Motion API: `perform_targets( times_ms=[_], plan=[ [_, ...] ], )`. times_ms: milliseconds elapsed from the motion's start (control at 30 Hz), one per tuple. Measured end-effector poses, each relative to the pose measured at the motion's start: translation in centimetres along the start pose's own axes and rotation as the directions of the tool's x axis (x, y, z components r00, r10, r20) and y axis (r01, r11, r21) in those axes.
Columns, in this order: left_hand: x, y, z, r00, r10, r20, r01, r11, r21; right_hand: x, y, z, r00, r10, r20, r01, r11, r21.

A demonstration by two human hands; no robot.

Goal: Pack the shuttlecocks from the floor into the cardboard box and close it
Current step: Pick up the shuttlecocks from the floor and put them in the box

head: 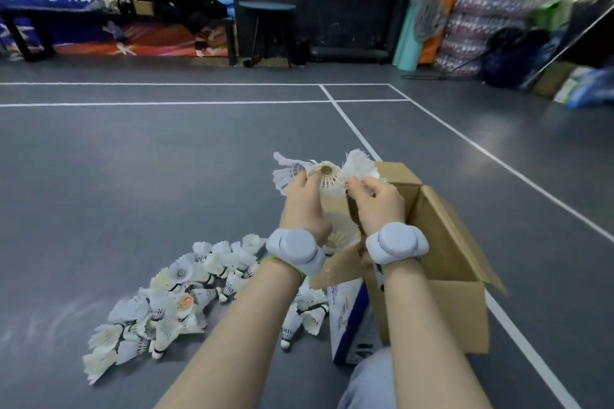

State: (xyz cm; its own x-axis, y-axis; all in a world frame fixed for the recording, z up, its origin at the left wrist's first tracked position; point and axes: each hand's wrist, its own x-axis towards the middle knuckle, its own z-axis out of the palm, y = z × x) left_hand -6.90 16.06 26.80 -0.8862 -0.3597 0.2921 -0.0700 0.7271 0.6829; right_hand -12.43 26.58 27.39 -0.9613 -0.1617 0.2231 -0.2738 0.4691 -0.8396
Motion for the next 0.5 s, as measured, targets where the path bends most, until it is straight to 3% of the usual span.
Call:
perform_targets(
  times_ms=[300,400,500],
  plan=[
    [1.7,5.1,4.5,0.979,0.201,-0.023,-0.203,0.973,-0.114,1.1,2.7,-4.8,0.971,0.061,-0.229,-0.049,0.997,0.057],
    [2.6,5.1,6.2,0.974,0.201,0.102,-0.187,0.974,-0.127,1.6,3.8,-5.5,0.955,0.115,-0.274,-0.109,0.993,0.036],
    [3.3,4.3,7.5,0.952,0.179,0.25,-0.192,0.981,0.028,2.0,4.7,-5.5,0.937,0.262,-0.231,-0.274,0.962,-0.02]
  ],
)
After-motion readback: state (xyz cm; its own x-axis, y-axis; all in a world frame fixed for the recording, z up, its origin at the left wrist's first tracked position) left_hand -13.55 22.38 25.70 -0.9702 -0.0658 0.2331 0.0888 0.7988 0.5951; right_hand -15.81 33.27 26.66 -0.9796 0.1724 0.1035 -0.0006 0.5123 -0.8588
